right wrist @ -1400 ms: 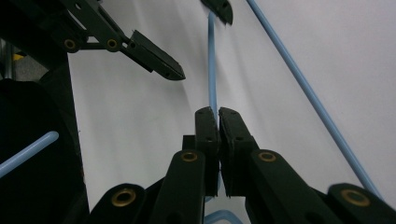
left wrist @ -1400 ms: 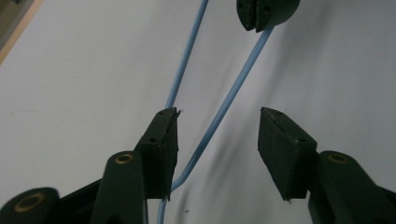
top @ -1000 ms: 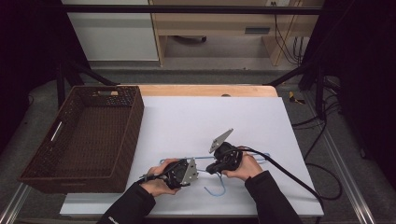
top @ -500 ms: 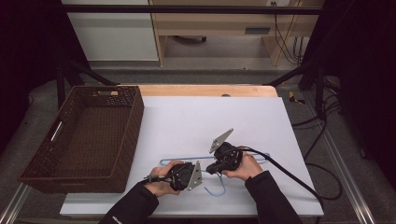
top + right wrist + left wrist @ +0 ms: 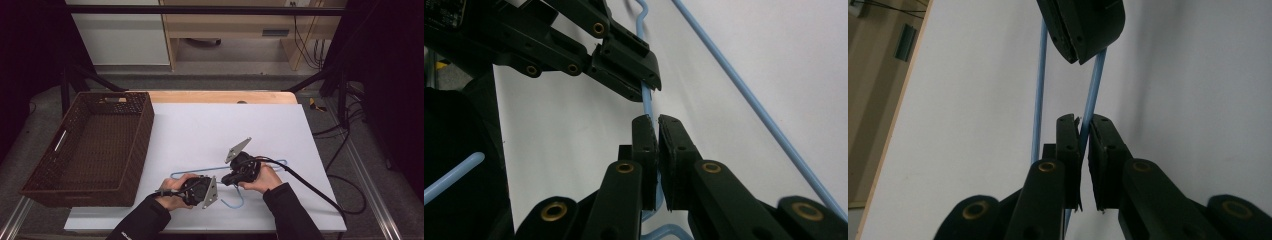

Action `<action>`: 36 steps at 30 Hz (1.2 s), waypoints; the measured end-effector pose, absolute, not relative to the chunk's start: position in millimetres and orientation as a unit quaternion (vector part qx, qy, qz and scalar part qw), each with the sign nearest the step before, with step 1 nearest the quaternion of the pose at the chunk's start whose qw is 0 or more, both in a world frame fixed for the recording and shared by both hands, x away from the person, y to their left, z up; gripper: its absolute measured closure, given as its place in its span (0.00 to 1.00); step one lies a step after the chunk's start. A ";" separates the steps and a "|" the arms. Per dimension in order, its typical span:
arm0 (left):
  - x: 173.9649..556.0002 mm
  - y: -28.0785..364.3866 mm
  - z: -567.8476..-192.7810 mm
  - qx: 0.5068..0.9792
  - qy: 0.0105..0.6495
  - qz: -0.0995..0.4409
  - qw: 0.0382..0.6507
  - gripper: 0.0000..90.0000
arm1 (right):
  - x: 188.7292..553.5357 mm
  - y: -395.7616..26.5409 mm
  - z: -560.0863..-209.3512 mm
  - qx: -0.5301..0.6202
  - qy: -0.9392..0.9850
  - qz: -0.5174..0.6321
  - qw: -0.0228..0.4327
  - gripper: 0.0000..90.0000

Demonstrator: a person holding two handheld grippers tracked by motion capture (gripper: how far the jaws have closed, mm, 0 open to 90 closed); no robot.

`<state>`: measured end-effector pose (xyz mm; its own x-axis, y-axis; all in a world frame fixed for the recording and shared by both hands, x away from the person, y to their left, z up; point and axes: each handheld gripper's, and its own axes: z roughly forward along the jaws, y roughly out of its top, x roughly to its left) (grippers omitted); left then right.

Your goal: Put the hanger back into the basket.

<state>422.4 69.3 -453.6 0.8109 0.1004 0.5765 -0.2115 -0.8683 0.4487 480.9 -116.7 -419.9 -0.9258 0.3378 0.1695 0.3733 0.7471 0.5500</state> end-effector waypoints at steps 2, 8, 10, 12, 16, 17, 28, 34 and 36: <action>422.4 69.7 -452.9 0.916 -0.032 0.306 0.258 0.95 | 481.3 -119.2 -418.8 -0.190 -0.932 -0.308 0.020 0.95; 422.0 69.4 -451.6 0.916 -0.038 0.303 0.260 0.97 | 481.9 -126.5 -412.6 -0.200 -0.924 -0.326 0.002 0.92; 421.6 69.2 -451.4 0.916 -0.039 0.304 0.260 0.97 | 482.5 -133.4 -407.9 -0.215 -0.915 -0.341 -0.014 0.91; 421.2 69.1 -450.7 0.916 -0.038 0.302 0.261 0.97 | 482.8 -135.9 -406.6 -0.221 -0.912 -0.345 -0.016 0.91; 420.9 68.9 -448.4 0.917 -0.037 0.299 0.263 0.98 | 483.2 -145.4 -402.9 -0.236 -0.905 -0.352 -0.038 0.87; 420.9 68.9 -447.9 0.917 -0.038 0.299 0.263 0.98 | 483.6 -147.8 -402.1 -0.239 -0.902 -0.358 -0.042 0.86; 421.7 72.1 -437.4 0.912 0.000 0.300 0.281 0.98 | 479.6 -190.7 -387.2 -0.289 -0.864 -0.397 -0.113 0.77; 424.0 78.7 -429.0 0.908 0.035 0.293 0.297 0.98 | 475.2 -206.6 -389.0 -0.310 -0.850 -0.407 -0.126 0.72; 424.2 81.1 -425.8 0.906 0.043 0.293 0.303 0.98 | 473.0 -211.5 -386.6 -0.315 -0.845 -0.413 -0.129 0.70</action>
